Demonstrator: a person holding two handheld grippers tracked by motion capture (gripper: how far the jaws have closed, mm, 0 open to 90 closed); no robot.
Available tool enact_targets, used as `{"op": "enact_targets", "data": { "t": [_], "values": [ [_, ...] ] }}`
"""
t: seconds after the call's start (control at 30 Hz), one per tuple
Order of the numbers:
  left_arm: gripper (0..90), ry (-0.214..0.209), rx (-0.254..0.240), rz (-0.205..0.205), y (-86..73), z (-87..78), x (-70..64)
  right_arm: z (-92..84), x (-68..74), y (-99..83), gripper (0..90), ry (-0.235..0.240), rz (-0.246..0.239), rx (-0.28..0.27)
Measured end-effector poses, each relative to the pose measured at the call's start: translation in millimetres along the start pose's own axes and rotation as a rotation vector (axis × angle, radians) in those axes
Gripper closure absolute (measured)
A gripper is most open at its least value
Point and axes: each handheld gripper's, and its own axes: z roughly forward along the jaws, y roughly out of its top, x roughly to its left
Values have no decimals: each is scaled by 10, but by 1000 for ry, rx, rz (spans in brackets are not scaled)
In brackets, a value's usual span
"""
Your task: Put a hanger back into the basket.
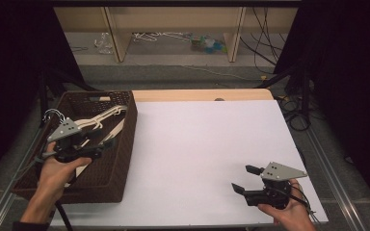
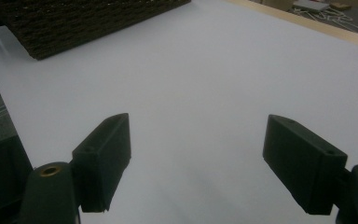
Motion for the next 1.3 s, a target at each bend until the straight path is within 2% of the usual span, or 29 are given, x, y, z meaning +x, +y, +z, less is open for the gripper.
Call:
{"op": "enact_targets", "data": {
  "t": [0.13,0.17,0.27,0.33,0.5,0.57,0.67,0.7,0.93,1.0,1.17,1.2,1.23,1.27,1.3],
  "values": [
    [329,-37,-2,60,28,52,-213,0,-4,0,239,-6,-1,-8],
    [321,-47,-5,56,30,64,-267,-2,-1,0,238,-5,2,-7],
    [287,-72,-9,76,42,98,-393,1,-1,1,233,-2,0,-8],
    [252,-73,-12,81,44,118,-465,4,-4,-2,230,-4,0,-13],
    [170,-109,-37,97,23,168,-630,5,-4,-3,226,-8,6,-20],
    [161,-121,-48,119,4,178,-684,5,-2,-5,226,-10,10,-22],
    [160,-132,-75,117,-34,194,-771,6,-8,-8,225,-8,10,-22],
    [160,-133,-79,121,-46,200,-799,16,-10,-11,225,11,15,-25],
    [161,-148,-89,123,-146,267,-956,20,-13,-25,224,-2,13,-21],
    [161,-158,-86,126,-180,290,-978,30,-11,-27,223,16,14,-19],
    [162,-165,-83,117,-256,310,-1049,34,-12,-30,220,15,13,-27],
    [162,-168,-84,129,-263,311,-1055,36,-13,-32,220,13,15,-33],
    [163,-171,-86,121,-281,317,-1075,31,-16,-33,220,2,13,-38],
    [162,-170,-88,136,-287,321,-1076,29,-19,-33,220,3,14,-38],
    [162,-172,-86,131,-299,327,-1087,29,-21,-33,220,2,12,-40]
  ]
}}
